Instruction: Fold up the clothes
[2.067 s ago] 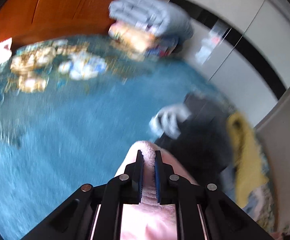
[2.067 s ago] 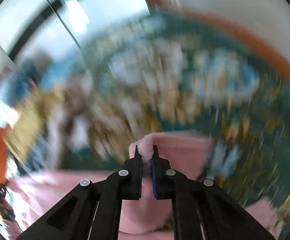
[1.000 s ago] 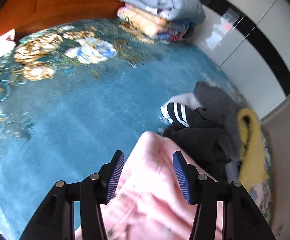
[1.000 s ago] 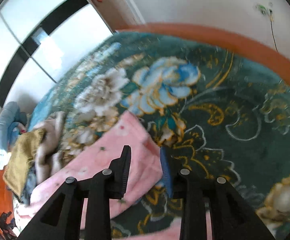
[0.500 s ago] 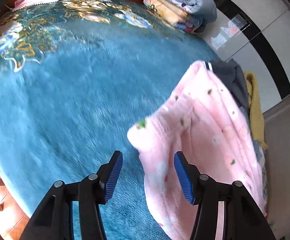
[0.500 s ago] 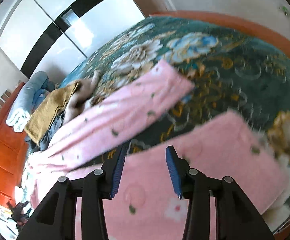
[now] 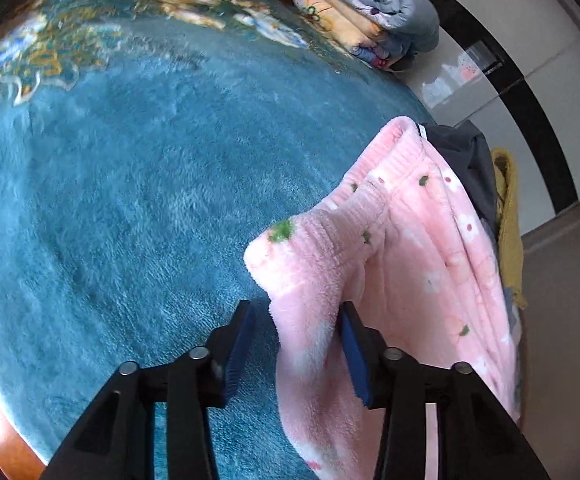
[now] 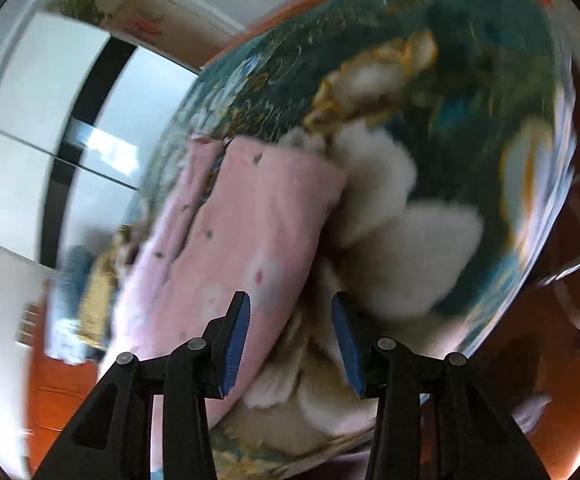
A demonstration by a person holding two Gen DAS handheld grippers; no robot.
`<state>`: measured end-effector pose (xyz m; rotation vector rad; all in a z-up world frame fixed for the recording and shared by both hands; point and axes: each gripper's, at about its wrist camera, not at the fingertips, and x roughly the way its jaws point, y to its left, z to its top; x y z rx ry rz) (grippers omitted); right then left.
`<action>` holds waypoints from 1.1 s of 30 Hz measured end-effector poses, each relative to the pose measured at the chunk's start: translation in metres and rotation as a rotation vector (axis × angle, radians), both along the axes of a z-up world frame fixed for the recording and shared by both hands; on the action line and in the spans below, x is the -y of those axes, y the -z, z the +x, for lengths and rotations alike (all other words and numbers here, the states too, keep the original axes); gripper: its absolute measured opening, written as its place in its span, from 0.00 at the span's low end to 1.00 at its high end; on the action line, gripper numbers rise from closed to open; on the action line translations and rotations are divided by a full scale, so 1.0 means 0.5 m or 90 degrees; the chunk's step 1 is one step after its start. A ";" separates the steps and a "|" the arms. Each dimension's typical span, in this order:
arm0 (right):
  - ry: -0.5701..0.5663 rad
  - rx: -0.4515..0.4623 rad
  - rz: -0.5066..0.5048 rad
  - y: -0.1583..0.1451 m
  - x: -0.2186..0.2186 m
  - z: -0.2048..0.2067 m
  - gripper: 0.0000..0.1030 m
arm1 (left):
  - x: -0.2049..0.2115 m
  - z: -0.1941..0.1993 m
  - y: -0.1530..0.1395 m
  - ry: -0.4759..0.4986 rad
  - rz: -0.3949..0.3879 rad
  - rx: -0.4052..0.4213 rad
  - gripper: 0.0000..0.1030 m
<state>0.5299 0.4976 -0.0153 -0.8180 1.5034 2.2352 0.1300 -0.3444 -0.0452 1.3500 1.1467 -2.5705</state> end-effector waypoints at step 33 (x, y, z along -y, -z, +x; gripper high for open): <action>0.004 -0.103 0.091 -0.113 0.054 0.004 0.05 | 0.111 0.169 -0.128 -0.122 0.093 -0.072 0.05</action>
